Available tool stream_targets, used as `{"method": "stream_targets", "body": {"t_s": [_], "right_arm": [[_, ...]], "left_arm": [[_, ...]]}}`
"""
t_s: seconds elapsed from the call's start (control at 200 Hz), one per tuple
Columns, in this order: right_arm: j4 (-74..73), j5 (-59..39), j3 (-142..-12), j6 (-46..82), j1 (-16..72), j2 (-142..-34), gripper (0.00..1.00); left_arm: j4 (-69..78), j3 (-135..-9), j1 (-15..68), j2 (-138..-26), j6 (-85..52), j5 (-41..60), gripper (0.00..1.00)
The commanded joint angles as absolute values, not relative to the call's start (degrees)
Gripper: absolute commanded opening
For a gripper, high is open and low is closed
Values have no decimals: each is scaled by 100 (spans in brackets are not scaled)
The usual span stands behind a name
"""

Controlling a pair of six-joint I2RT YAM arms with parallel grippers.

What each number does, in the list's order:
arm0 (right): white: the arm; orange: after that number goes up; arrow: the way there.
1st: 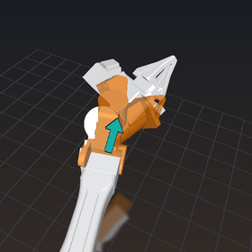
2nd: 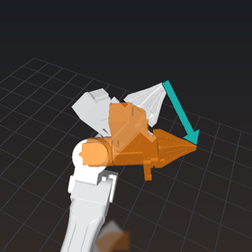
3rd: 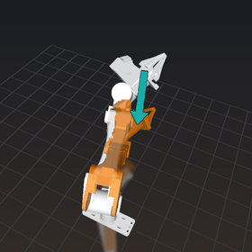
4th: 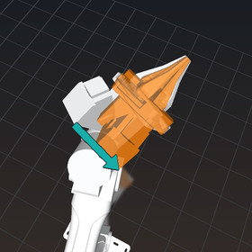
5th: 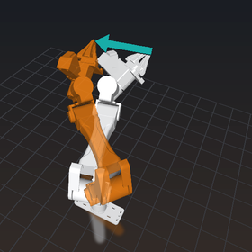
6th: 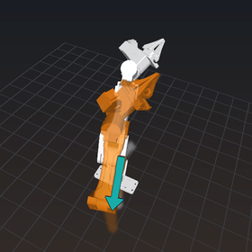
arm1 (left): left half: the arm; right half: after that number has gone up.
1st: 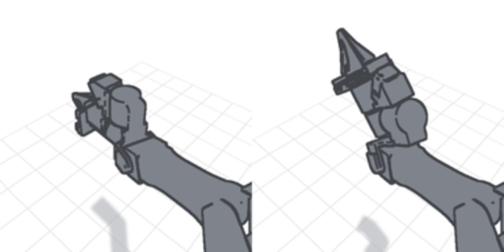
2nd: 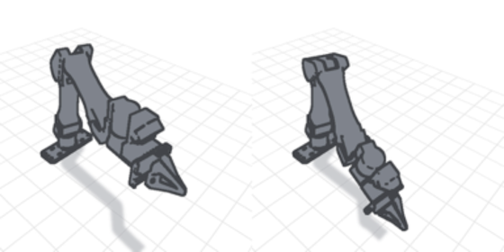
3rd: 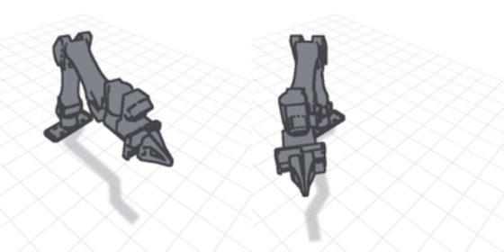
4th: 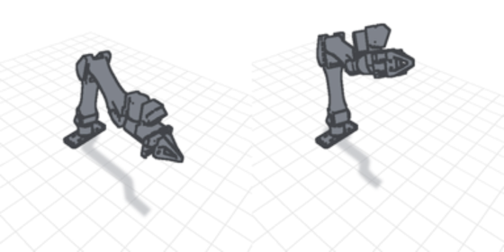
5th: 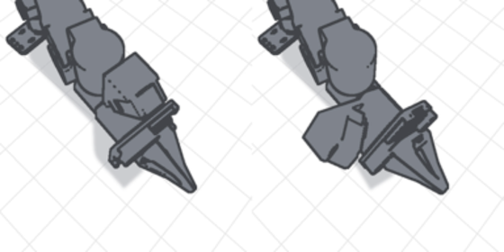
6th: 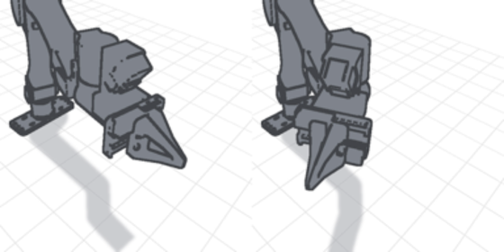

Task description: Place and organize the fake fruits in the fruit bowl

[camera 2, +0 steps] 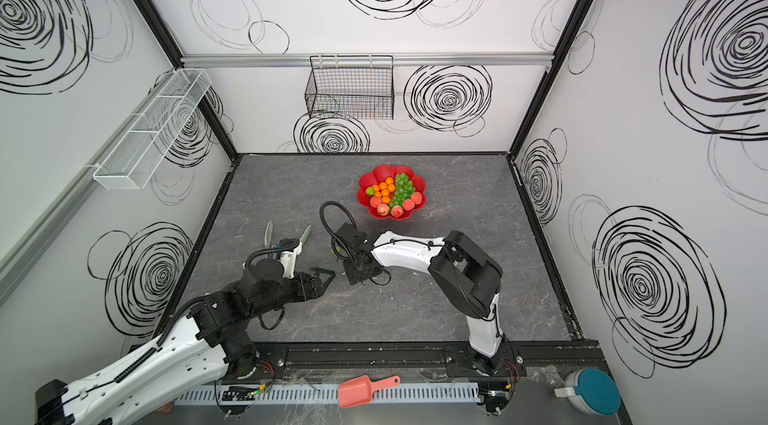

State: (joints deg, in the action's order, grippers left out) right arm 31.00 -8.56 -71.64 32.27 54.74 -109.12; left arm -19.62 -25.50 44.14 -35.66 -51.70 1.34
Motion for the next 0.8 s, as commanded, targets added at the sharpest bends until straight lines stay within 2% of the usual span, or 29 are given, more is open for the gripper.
{"method": "stream_targets", "body": {"t_s": [0.0, 0.795], "right_arm": [[3157, -721, -7369, 3279, 5476, -11003, 52], [3289, -589, -7393, 3208, 5531, -11232, 41]], "left_arm": [[-1825, -2646, 4429, -3569, -5168, 29, 96], [-1868, -2731, 4317, -3657, -5036, 55, 96]]}}
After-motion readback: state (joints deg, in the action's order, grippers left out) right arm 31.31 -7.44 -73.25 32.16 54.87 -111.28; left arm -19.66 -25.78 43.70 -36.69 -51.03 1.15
